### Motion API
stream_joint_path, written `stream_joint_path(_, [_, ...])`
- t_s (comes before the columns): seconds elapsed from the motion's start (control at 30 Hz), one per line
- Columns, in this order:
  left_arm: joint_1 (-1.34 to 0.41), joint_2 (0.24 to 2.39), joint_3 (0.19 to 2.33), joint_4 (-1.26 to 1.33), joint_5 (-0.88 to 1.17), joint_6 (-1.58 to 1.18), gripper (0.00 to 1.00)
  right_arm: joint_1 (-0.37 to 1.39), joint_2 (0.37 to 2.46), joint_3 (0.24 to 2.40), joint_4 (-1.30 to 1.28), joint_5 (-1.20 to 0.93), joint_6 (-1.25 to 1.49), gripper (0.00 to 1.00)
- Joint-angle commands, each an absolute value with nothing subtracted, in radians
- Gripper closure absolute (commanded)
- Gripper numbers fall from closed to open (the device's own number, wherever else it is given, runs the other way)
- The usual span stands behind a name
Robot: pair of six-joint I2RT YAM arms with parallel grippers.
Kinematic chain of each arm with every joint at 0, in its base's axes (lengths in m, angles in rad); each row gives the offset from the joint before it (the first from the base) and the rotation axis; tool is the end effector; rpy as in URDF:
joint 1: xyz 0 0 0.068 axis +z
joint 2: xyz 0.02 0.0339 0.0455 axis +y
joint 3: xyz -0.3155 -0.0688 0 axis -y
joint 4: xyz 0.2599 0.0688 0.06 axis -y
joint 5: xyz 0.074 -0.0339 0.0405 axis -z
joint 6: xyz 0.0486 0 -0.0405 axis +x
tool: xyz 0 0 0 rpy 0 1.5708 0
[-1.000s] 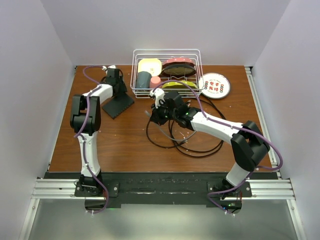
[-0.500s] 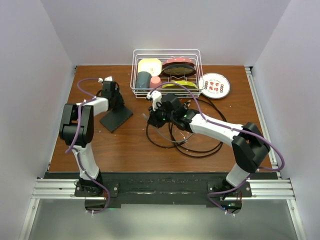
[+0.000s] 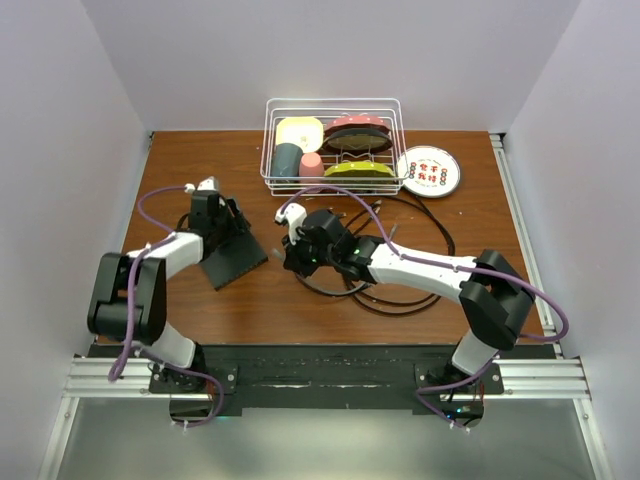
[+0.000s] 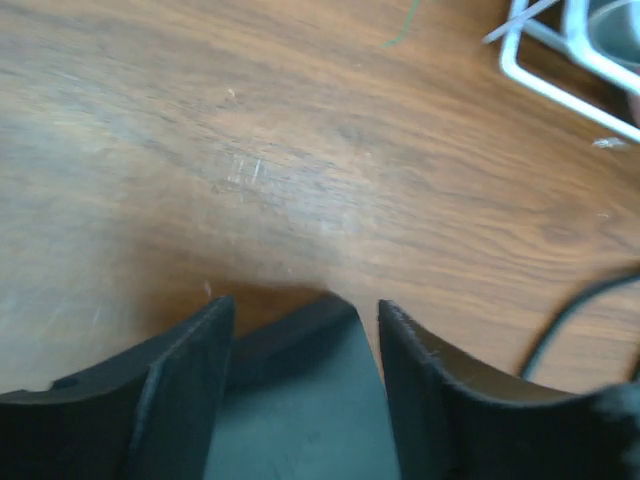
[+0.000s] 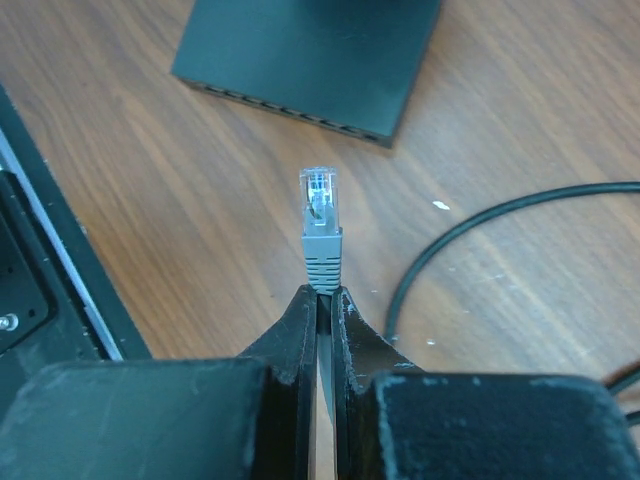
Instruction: Insert the plug into the switch port
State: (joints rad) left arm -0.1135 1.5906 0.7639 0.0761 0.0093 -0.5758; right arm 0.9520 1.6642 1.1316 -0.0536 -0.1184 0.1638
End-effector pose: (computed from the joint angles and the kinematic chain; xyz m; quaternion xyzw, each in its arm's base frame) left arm 0.3339 -0.0385 0.1947 -0.2083 0.8931 -0.1387 0.3738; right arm 0.2306 0.3338 0.2797 -0.3636 0.8015 0.2940 0.3727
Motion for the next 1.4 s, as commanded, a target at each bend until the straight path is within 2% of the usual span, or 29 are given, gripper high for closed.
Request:
stream_joint_path(0.0, [-0.115,1.407,0.742,0.069,-0.087,-0.584,0.28,0.986,1.684,1.123,-0.026,-0.081,0.206,1.0])
stream_joint_path(0.1, [-0.115,1.355,0.735,0.006,-0.17,-0.566,0.23,1.005,1.701,1.12,-0.015,-0.093,0.216,1.0])
stream_joint_path(0.27, [-0.095,1.394,0.726,-0.087,-0.224,-0.548,0.21,1.028,1.738,1.121,-0.005,-0.115,0.236,1.0])
stream_joint_path(0.63, [-0.012,1.486,0.626,-0.017,-0.115,-0.551,0.22,1.046,1.802,1.132,0.034,-0.146,0.249,1.0])
stream_joint_path(0.9, [-0.014,1.385,0.493,0.067,0.052,-0.598,0.25,1.048,1.819,1.132,0.023,-0.15,0.241,1.0])
stream_joint_path(1.17, [-0.015,1.243,0.405,0.054,0.103,-0.62,0.26,1.057,1.844,1.141,0.011,-0.144,0.23,1.0])
stream_joint_path(1.37, [-0.017,1.195,0.341,0.094,0.146,-0.64,0.27,1.058,1.937,1.202,0.003,-0.095,0.247,1.0])
